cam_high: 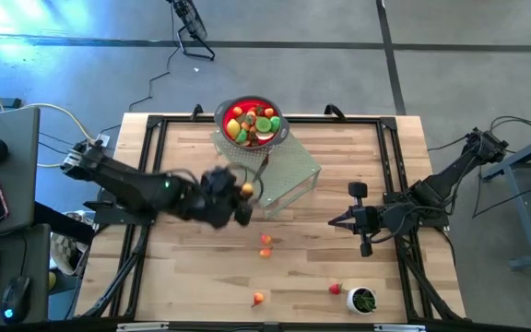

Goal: Pick & Place Fruit
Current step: Put the orange pear into the red strainer on the shelf

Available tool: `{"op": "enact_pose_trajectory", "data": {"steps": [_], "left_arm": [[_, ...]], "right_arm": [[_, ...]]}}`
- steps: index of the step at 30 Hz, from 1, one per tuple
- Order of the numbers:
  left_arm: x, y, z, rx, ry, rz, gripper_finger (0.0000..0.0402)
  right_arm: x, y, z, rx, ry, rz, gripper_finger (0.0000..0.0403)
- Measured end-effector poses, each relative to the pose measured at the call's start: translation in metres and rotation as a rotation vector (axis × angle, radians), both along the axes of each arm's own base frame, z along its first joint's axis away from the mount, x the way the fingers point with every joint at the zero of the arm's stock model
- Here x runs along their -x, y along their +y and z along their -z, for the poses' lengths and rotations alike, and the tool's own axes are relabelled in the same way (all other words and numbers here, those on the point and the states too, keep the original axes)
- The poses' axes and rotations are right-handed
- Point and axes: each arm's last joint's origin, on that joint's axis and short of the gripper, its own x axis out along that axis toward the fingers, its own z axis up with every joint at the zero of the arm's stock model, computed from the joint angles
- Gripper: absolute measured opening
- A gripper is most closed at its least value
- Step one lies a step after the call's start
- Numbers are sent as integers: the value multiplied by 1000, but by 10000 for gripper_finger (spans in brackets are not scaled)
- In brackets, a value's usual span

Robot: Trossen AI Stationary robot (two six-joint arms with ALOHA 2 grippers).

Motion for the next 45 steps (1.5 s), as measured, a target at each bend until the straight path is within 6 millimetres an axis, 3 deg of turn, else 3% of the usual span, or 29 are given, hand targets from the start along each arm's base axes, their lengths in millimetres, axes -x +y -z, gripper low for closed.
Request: {"op": "enact_pose_trajectory", "data": {"steps": [6,12,17,21,29,45], "left_arm": [[-4,48,-17,-115,-13,-62,126],[-7,103,-20,-201,30,-189,126],[-1,146,-20,-189,53,-315,126],[4,167,-19,-165,58,-361,126],[2,182,-13,-138,90,-347,128],[1,185,-14,-144,71,-365,134]], "right_arm": [[0,0,0,0,0,0,2],[0,0,0,-3,3,3,2],[1,-2,2,54,6,24,2],[0,-6,0,125,-33,140,2],[0,-7,0,149,-47,184,2],[0,-7,0,179,-44,170,3]]}}
